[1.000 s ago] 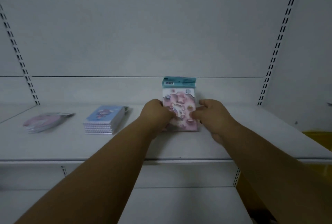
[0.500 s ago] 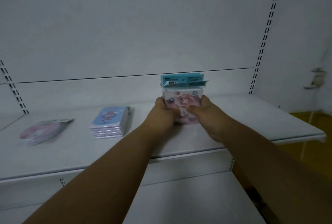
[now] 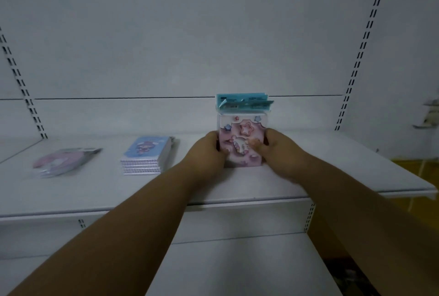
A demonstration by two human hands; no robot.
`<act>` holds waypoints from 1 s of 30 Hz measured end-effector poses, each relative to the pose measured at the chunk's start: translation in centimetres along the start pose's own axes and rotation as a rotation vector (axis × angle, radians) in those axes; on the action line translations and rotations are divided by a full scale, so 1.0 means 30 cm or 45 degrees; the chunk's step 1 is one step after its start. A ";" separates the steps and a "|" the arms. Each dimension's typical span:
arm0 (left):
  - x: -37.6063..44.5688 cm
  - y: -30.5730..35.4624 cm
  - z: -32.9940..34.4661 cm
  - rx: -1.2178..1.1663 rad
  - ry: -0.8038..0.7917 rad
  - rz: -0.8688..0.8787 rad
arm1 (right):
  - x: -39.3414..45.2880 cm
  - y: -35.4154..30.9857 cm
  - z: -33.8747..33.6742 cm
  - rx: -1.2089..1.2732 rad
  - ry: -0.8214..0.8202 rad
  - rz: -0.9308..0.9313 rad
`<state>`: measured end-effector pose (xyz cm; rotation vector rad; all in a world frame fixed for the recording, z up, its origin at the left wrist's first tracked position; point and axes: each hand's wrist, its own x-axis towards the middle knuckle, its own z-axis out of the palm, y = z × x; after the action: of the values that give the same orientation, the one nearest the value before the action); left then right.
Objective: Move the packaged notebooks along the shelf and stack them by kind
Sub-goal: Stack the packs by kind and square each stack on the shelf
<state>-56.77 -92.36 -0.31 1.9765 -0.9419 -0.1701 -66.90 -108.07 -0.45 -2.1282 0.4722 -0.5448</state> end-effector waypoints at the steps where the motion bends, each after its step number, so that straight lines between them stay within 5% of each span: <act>1: 0.001 0.002 -0.004 0.036 -0.010 -0.002 | 0.005 0.005 -0.007 -0.031 0.008 -0.016; 18: 0.001 -0.011 -0.013 0.144 0.037 0.038 | 0.018 0.059 -0.036 -0.135 0.122 -0.194; 25: 0.063 0.032 -0.040 0.017 -0.062 -0.304 | 0.055 0.005 -0.050 0.115 0.031 0.215; 30: 0.089 0.020 -0.016 0.160 -0.062 -0.370 | 0.085 -0.003 -0.052 -0.120 -0.010 0.370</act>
<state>-55.00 -94.01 1.08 2.2289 -0.7058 -0.3303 -65.58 -110.36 0.97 -2.1003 0.8004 -0.3542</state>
